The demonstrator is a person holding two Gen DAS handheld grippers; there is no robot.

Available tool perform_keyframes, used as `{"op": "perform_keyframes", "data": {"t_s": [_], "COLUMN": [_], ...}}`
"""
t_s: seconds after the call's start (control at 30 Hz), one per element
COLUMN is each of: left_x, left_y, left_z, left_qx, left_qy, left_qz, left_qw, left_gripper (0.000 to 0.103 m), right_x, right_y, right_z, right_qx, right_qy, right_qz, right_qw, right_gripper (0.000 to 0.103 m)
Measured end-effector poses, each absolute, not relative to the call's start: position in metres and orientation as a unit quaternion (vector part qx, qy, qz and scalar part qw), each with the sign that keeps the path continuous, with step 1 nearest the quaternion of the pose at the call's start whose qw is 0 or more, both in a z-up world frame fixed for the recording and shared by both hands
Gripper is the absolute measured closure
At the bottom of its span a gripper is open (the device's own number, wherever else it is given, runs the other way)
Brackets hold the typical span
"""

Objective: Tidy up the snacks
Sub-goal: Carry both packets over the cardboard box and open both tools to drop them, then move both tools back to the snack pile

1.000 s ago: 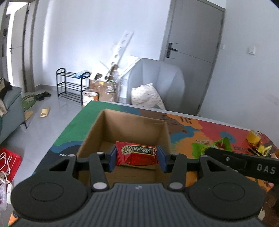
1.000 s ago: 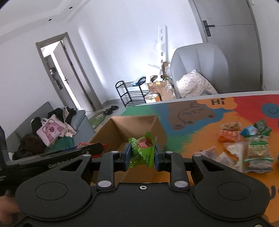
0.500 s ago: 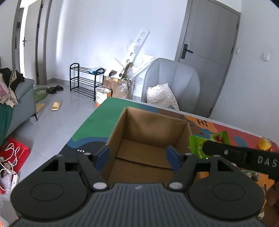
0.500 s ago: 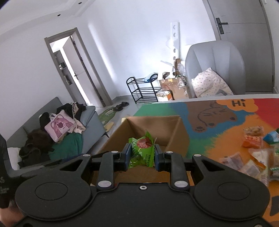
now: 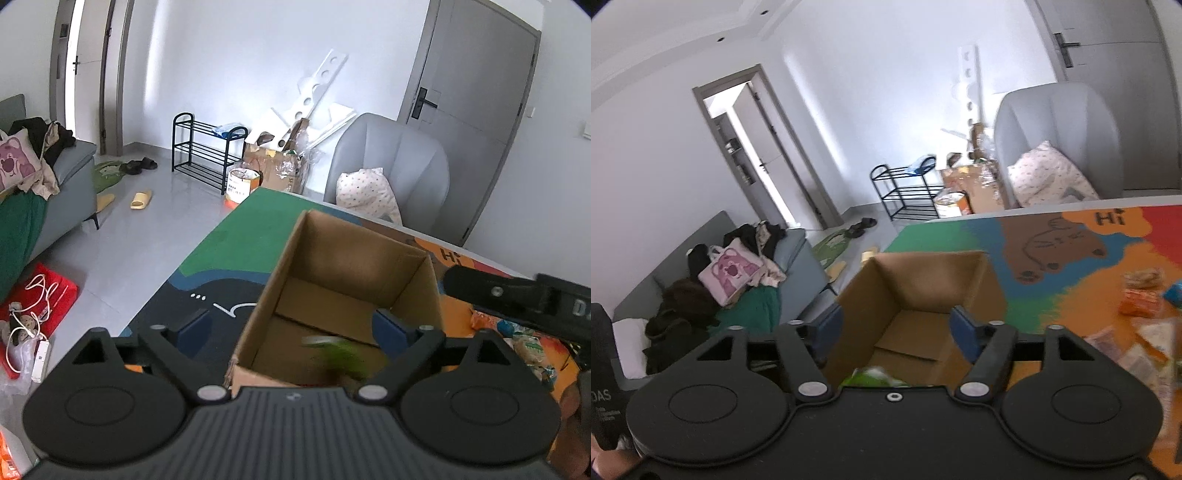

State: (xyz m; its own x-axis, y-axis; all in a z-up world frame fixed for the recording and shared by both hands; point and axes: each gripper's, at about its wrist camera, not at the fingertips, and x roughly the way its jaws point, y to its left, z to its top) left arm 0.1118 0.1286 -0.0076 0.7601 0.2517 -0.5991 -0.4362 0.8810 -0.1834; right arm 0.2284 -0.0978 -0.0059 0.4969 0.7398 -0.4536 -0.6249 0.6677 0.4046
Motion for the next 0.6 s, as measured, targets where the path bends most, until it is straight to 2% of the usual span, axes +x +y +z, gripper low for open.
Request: {"op": "perform_keyframes", "data": {"t_s": [0.13,0.23,0.3,0.6], "left_x": [0.114,0.116,0.121,0.136], "left_y": [0.117,0.106,0.100,0.058], "left_z": [-0.006,-0.005,-0.005,0.002], "left_qx": [-0.153,-0.155,-0.152,-0.128], "left_qy": [0.289,0.287,0.288,0.280], "left_qz": [0.177,0.170,0.164,0.104], "left_qw": [0.928,0.930,0.931,0.946], "left_gripper": [0.008,0.003,0.000,0.000], "right_x": [0.230,0.232,0.233,0.237], "right_y": [-0.119,-0.138,-0.154,-0.209], "right_z": [-0.009,-0.011,-0.012,-0.020], "right_qx": [0.094,0.097,0.102,0.105], "right_qy": [0.307,0.308,0.304,0.306], "right_qz": [0.365,0.343,0.320,0.255], "right_qw": [0.874,0.882,0.892,0.911], "right_gripper": [0.020,0.016,0.009,0.006]}}
